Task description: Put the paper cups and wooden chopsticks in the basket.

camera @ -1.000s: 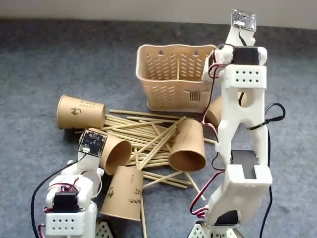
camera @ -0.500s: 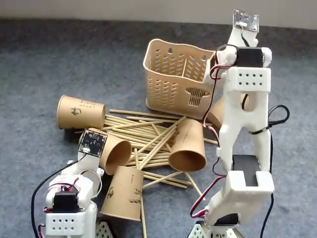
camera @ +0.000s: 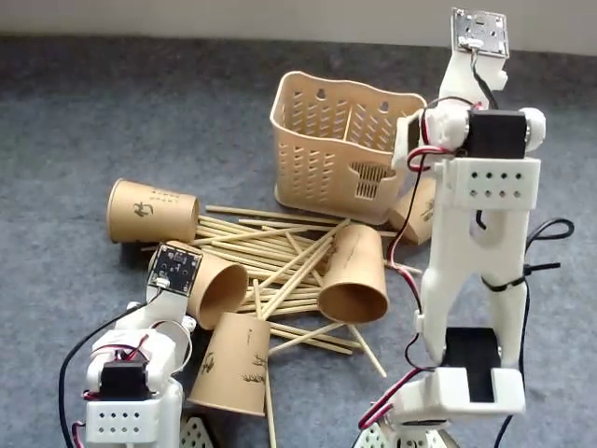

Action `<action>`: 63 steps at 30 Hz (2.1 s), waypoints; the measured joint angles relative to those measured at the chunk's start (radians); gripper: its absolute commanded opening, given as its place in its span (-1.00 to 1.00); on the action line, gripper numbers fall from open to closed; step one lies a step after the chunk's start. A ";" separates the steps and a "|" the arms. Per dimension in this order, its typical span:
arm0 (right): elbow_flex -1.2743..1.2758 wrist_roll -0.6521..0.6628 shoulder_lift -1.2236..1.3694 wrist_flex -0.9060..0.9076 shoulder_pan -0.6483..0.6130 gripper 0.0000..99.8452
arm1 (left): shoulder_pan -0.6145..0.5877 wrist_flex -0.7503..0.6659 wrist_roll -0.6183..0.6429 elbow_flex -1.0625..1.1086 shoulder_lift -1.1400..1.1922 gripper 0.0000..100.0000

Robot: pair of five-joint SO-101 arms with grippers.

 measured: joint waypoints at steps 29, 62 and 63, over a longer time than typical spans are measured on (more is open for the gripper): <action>0.592 0.112 -0.086 -0.631 0.218 -0.79 | 0.000 0.000 0.000 0.000 0.000 -0.99; 0.388 0.112 0.241 -0.758 0.259 -0.79 | 0.000 0.000 0.000 0.000 0.000 -0.99; 0.388 0.112 0.241 -0.761 0.256 -0.79 | 0.000 0.000 0.000 0.000 0.000 -0.99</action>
